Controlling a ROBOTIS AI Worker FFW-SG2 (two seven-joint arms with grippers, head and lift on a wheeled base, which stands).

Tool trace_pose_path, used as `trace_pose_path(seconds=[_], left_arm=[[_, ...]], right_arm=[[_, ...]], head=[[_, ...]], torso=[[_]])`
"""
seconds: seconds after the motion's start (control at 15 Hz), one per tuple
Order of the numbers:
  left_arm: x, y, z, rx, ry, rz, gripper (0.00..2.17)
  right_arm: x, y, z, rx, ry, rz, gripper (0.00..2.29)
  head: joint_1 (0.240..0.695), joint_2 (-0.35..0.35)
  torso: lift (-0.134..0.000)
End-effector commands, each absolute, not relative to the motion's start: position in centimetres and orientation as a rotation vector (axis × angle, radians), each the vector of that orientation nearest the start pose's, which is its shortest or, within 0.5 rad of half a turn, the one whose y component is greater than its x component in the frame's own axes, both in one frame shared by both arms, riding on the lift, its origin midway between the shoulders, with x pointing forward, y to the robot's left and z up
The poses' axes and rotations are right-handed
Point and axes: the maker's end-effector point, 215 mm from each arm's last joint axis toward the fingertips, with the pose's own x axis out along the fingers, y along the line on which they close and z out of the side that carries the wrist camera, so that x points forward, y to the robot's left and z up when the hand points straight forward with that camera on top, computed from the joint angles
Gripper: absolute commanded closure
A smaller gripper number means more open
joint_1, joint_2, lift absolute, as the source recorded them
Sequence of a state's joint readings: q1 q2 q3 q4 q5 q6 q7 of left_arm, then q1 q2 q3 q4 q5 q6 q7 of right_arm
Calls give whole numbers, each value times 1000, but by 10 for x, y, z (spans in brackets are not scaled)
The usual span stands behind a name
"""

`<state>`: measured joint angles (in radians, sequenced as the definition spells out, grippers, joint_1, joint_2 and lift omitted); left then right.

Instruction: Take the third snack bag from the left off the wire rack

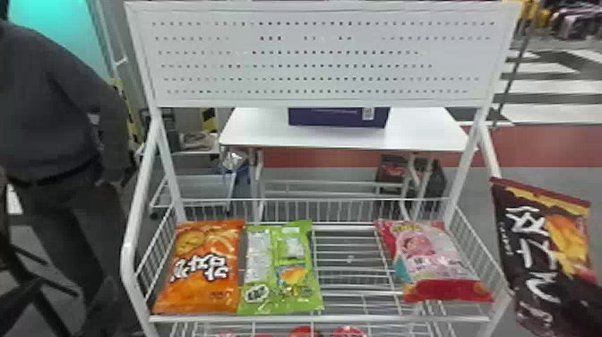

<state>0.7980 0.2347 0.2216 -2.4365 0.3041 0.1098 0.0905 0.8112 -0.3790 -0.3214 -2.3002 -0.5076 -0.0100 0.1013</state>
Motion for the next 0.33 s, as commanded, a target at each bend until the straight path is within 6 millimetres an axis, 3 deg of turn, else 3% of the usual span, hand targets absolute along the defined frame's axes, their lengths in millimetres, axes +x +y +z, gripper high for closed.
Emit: trace_pose_path(seconds=[0.0,0.27], left_arm=[[380,318,-253,21,18,54,144],[382,318,-252,20,17,54,144]], right_arm=[[384,-332,-263,18,12,131,2246],[385,-331,-264,21,11,133,2246]], head=[[499,0],[499,0]], torso=[[0],[0]])
